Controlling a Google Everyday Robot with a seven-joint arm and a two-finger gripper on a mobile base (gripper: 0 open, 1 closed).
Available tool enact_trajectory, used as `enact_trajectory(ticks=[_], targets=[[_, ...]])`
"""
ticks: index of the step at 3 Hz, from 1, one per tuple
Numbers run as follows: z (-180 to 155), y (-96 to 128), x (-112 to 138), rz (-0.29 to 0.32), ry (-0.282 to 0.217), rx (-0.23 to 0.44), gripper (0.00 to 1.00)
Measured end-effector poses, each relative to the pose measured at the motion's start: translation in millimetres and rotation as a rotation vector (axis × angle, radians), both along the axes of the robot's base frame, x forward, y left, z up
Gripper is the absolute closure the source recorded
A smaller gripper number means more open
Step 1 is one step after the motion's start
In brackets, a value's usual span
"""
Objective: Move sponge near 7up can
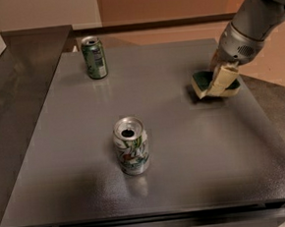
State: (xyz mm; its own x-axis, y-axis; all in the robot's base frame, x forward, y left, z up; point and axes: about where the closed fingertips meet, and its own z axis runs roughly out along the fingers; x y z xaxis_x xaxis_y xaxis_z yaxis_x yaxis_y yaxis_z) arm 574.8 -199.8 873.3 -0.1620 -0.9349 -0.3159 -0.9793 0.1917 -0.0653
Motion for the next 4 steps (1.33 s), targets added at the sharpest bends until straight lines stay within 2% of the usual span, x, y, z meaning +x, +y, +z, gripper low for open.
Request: enact_trajectory(ticks=[2, 4], targets=[[7.6, 34.7, -69.3, 0.126, 0.008, -0.014, 1.00], [-3.2, 67.2, -126.3, 0.218, 0.039, -0.021, 1.00]])
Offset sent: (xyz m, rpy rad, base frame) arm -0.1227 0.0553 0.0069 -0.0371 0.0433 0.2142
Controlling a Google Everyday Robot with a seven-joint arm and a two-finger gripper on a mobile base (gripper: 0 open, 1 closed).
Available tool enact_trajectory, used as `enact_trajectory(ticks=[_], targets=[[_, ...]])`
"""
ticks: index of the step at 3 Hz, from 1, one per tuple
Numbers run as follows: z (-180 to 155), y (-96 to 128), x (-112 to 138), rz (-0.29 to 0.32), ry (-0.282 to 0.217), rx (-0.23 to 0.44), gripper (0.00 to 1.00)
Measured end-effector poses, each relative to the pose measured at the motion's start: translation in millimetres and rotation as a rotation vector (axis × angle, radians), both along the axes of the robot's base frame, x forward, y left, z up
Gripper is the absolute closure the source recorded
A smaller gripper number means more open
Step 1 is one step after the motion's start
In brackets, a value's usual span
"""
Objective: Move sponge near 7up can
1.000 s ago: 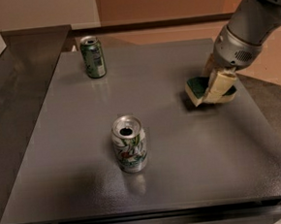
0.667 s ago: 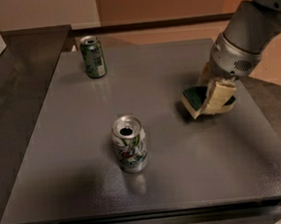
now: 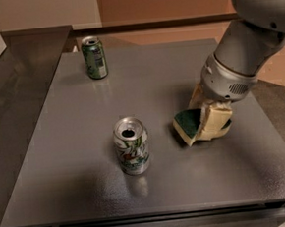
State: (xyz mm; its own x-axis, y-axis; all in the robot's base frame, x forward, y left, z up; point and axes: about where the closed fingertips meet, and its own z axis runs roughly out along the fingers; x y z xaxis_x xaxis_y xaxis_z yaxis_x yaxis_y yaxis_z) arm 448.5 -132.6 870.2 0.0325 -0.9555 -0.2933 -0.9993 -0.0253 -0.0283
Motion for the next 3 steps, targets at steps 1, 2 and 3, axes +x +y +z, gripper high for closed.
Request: enact_trajectory(ticks=[1, 2, 3], targets=[[-8.6, 16.0, -17.2, 0.040, 0.010, 0.016, 1.00], [-13.7, 32.9, -24.2, 0.071, 0.004, 0.028, 0.82], [-20.5, 42.2, -26.3, 0.071, 0.001, 0.034, 0.58]])
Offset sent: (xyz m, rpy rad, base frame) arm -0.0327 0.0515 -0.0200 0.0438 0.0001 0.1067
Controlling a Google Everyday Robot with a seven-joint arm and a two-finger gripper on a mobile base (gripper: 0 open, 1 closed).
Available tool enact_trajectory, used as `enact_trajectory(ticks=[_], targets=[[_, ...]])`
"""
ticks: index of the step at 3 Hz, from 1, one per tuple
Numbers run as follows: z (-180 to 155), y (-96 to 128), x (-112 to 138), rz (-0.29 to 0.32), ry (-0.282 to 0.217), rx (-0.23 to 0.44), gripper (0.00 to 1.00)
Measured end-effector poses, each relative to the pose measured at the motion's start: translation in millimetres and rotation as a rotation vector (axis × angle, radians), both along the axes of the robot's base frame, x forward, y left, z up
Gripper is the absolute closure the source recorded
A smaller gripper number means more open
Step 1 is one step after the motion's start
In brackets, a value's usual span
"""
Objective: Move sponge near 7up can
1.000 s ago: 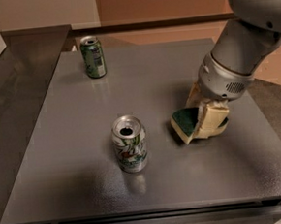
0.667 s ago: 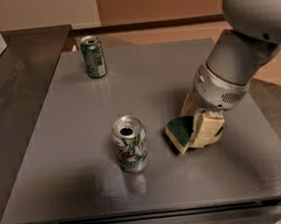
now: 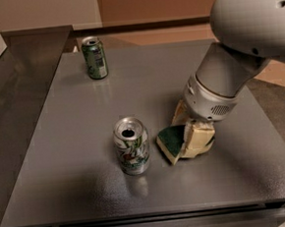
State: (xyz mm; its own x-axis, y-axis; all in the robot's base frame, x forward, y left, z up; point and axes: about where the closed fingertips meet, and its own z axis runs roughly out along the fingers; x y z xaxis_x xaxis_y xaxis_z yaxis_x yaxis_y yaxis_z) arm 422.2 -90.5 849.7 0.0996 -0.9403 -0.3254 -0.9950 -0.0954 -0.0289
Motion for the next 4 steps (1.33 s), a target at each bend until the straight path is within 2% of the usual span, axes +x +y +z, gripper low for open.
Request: enact_trajectory(ticks=[2, 3, 4], targets=[[-6.4, 3.5, 0.1, -0.009, 0.000, 0.001, 0.12], [-6.5, 4.3, -0.2, -0.008, 0.000, 0.000, 0.00], [-6.5, 4.3, -0.2, -0.008, 0.000, 0.000, 0.00]])
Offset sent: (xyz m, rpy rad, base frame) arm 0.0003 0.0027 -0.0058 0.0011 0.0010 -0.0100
